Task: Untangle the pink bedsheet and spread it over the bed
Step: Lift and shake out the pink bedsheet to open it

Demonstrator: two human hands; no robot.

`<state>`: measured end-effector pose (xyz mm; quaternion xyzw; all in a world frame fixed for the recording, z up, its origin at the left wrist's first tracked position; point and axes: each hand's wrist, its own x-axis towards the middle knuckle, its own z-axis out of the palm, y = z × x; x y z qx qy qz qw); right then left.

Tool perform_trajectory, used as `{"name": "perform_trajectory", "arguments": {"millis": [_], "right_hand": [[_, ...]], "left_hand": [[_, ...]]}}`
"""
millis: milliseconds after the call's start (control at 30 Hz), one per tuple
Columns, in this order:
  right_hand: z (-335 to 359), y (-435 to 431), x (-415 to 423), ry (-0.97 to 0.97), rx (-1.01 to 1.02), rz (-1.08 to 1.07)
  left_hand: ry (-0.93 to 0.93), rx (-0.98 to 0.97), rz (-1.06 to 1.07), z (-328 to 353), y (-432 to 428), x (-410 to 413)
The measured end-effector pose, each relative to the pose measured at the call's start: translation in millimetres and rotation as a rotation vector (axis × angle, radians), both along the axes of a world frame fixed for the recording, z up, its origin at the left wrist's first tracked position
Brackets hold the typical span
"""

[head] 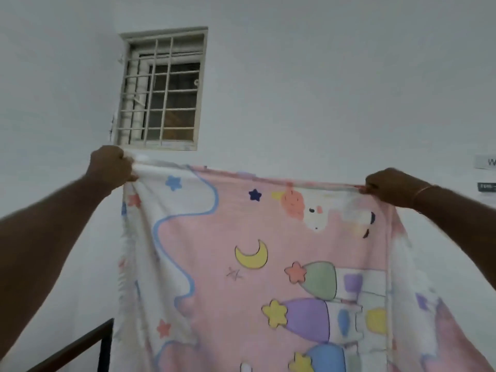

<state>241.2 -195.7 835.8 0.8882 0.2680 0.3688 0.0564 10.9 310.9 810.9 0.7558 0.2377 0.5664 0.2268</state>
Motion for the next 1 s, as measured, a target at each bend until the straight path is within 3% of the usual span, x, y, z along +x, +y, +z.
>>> {"name": "perform_trajectory", "arguments": {"millis": [133,267,333,400,433,500,567,600,667,733,833,867,900,933,967,1000], "right_hand": [[16.4,-12.8,-2.8,-0.101,0.352,0.117],[1.6,-18.0,4.9,0.077,0.159,-0.033],[10.1,-27.3,5.9,-0.021,0.301,0.012],[23.9,-29.1,5.0,-0.130,0.522,0.101],[27.9,-26.2,4.8,-0.098,0.550,0.120],[21.7,-18.3,0.3,0.091,0.401,0.078],[14.6,-21.2,0.2,0.126,0.291,0.013],[15.9,-24.9,-1.5,0.084,0.311,-0.007],[26.1,-30.8,1.2,-0.012,0.452,0.025],[33.0,-27.7,1.8,-0.059,0.506,0.043],[26.4,-19.2,4.2,0.084,0.346,0.011],[23.3,-20.3,3.5,0.120,0.317,-0.006],[22.9,-22.3,2.0,0.117,0.326,-0.005],[24.8,-23.9,0.9,0.071,0.379,0.032],[30.0,-25.4,0.5,-0.004,0.485,0.098],[36.0,-25.5,-0.5,-0.109,0.586,0.131]], "left_hand": [[-0.062,0.048,0.059,28.2,-15.6,4.5],[0.208,0.199,0.310,19.6,-25.8,14.4],[0.084,0.126,0.275,27.1,-24.6,16.1],[-0.077,0.069,0.096,43.8,-34.3,12.2],[-0.071,0.034,-0.004,48.0,-39.8,10.3],[0.129,-0.010,-0.165,47.2,-49.6,12.0],[0.335,0.121,0.044,32.6,-48.4,11.6],[0.319,0.087,0.084,29.8,-49.6,8.4],[0.069,-0.058,-0.053,39.2,-47.1,2.7],[-0.028,-0.018,-0.124,43.2,-55.0,-1.8],[0.377,0.297,0.143,39.3,-48.9,1.1],[0.397,0.318,0.204,37.8,-48.3,-1.1],[0.304,0.235,0.122,30.5,-51.0,-2.0],[0.058,0.030,-0.061,32.8,-52.3,-2.2],[-0.167,-0.056,-0.230,40.9,-39.6,0.9],[-0.300,-0.013,-0.189,46.3,-41.4,2.0]]}}
